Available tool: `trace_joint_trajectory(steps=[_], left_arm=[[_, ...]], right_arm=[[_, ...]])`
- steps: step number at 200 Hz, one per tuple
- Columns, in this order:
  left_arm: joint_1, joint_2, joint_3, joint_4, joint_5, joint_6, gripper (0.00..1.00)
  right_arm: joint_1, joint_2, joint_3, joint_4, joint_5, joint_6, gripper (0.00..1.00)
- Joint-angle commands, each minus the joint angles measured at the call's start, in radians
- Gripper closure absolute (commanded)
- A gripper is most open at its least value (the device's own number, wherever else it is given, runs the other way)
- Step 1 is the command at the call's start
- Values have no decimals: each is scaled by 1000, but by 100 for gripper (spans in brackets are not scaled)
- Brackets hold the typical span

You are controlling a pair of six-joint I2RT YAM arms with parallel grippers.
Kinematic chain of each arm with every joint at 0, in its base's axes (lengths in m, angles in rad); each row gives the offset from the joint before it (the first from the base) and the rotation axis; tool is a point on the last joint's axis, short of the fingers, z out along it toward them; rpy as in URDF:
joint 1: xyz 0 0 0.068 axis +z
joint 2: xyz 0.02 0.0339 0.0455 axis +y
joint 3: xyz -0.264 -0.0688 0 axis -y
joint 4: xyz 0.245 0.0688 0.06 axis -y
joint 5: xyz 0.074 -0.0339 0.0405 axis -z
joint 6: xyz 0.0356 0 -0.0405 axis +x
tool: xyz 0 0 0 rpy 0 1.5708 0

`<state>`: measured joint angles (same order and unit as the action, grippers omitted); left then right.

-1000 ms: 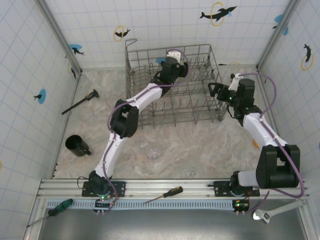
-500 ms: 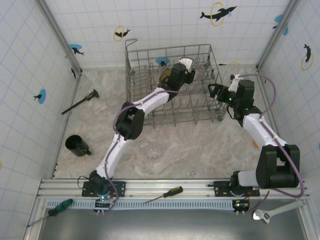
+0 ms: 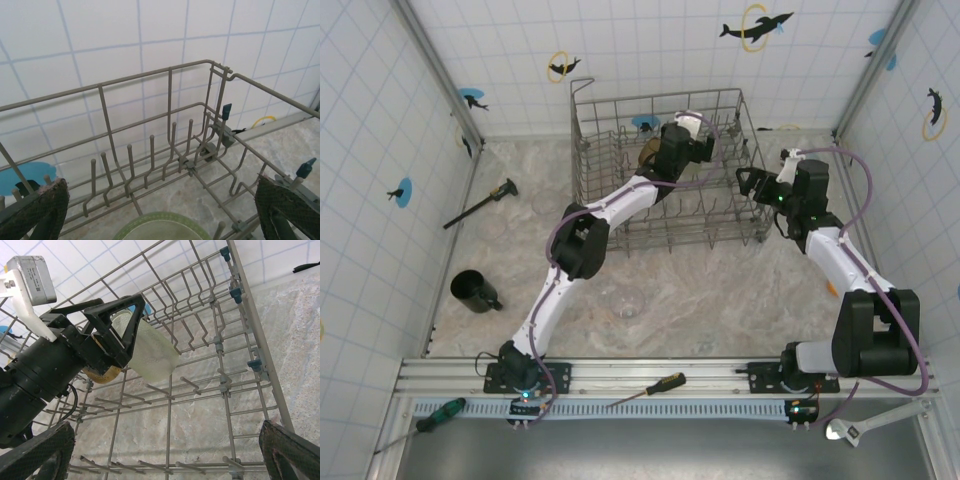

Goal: Load the cups into the dish rack

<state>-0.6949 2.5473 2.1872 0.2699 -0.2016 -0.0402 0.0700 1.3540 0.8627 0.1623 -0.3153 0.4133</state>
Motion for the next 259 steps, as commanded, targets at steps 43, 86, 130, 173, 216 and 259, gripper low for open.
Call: trace_joint_trajectory(steps=[43,86,130,173,216,259], left_arm=[[-51,-257,-128,105,43,-67,2],[-60,-406,-263,106,36,-130,2],[-61,-575,-434,66,34,-174,2],[-61,-773,-644,9,0,-190,2],[-60,-960,-822,-37,-49,-171,2],[-60,-1037,-880,-172,-99,-189,2]], right_arm=[[-15,-13,86,-71,-4,-12,0],[-17,-23,138,-158,-9,-15,0],[-21,-35,183,-248,28,-24,0],[-58,-27,260,-412,135,-40,0],[-100,7,322,-534,185,-57,0],[-138,82,384,-645,255,-61,0]])
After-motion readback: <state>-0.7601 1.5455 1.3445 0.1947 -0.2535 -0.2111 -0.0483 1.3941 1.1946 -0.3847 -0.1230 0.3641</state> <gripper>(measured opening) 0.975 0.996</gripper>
